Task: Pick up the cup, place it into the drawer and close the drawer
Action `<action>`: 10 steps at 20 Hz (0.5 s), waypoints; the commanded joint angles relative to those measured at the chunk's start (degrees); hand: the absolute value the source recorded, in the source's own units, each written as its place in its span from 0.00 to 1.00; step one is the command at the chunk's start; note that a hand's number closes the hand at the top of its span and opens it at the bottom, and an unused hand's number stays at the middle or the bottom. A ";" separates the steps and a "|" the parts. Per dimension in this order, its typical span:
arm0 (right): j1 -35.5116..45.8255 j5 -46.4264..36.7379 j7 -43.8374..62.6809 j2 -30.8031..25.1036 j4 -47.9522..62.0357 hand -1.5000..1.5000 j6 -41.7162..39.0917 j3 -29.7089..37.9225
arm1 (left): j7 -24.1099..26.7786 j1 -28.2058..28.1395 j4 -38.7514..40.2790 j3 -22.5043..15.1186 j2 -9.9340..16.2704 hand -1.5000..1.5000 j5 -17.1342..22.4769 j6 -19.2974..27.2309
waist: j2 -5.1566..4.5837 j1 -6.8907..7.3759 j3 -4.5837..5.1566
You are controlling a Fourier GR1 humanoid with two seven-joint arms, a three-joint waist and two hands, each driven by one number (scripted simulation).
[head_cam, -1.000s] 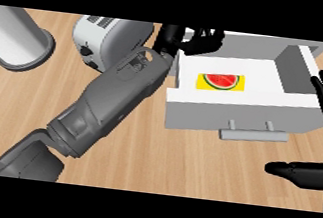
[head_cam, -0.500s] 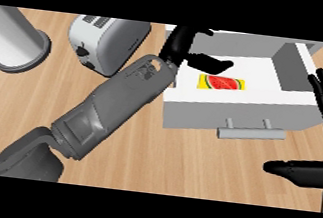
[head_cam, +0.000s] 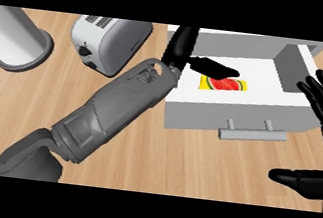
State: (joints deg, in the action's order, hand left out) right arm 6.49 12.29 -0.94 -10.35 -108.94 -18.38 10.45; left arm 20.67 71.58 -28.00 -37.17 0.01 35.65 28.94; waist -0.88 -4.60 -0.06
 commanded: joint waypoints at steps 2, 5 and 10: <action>-4.45 3.36 -0.79 -1.66 -2.91 1.00 -5.11 -0.13 | 5.17 -0.35 -2.01 3.00 0.00 0.00 2.32 0.07 | 0.52 1.83 0.03; -5.84 0.47 -1.15 -5.33 -4.28 1.00 -7.46 0.54 | 2.38 -0.01 -4.08 3.82 -0.01 0.00 2.21 0.41 | 0.95 3.30 0.04; -5.00 -5.88 2.89 -7.97 -7.70 1.00 -7.85 -2.89 | -1.32 1.93 -6.41 7.27 3.81 0.00 2.94 -0.75 | 1.09 4.33 0.09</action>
State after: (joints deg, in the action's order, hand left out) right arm 2.43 9.11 -0.37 -16.47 -113.82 -25.16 9.08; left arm 21.17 72.98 -32.36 -32.37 0.98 38.13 29.31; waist -0.05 -1.33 -0.01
